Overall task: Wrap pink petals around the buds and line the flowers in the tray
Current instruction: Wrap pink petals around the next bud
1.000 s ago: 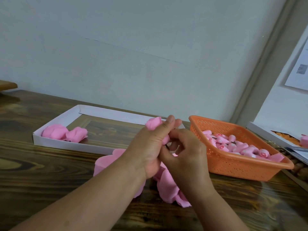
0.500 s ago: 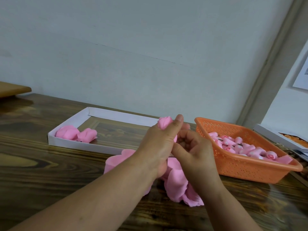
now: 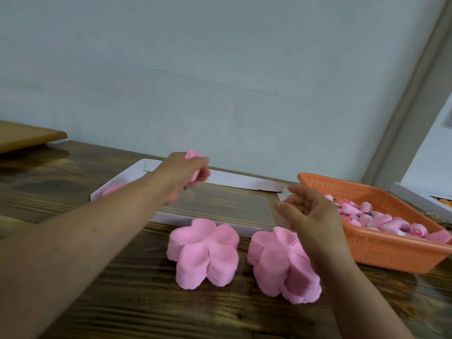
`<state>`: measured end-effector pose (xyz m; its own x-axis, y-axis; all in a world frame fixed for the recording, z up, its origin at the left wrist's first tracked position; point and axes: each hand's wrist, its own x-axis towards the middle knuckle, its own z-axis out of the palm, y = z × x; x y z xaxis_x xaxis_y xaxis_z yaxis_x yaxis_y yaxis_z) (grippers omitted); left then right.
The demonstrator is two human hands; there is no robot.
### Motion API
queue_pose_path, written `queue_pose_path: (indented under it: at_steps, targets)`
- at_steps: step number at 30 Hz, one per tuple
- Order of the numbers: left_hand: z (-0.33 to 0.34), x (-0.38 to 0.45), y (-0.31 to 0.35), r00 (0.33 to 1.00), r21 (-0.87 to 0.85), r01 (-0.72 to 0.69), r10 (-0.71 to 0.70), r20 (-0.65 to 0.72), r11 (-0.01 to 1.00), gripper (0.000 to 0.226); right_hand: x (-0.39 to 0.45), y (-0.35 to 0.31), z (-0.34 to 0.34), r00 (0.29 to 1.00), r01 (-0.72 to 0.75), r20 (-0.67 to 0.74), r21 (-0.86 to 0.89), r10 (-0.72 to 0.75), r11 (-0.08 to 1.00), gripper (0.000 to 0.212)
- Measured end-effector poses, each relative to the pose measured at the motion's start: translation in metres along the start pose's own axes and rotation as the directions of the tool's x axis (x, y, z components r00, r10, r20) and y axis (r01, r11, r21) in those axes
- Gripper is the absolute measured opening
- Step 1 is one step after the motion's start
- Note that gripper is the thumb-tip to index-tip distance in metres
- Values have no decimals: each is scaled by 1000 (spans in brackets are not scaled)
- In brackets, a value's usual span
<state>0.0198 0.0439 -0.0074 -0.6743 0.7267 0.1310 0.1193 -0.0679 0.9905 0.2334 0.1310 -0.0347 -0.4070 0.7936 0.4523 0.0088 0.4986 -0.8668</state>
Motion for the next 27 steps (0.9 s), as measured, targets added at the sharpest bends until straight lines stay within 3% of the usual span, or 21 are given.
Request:
queue_pose_path:
  at_steps: [2, 6, 11, 15, 19, 23, 27]
  targets:
    - [-20, 17, -10, 996, 119, 24, -14, -86, 993, 21, 3, 4, -3, 999, 28, -14, -44, -28, 999, 40]
    - [-40, 40, -27, 976, 136, 160, -136, -168, 978, 31, 7, 10, -3, 997, 69, -6, -135, -71, 988, 43]
    - [-39, 48, -39, 945, 254, 304, -257, -202, 918, 48, 13, 17, -7, 991, 113, -50, -187, -124, 976, 48]
    - [-35, 50, -38, 954, 439, 297, -238, -184, 848, 44, 17, 20, -14, 981, 136, -109, -218, -163, 966, 50]
    - [-33, 51, -38, 985, 678, 159, -159, -62, 718, 36, 21, 23, -21, 961, 177, -164, -263, -224, 949, 49]
    - [-31, 53, -39, 998, 842, 51, -47, -30, 538, 27, 23, 25, -24, 950, 206, -166, -297, -263, 932, 45]
    - [-33, 53, -42, 998, 978, 46, -57, -35, 203, 23, 24, 27, -25, 945, 209, -176, -330, -277, 921, 46]
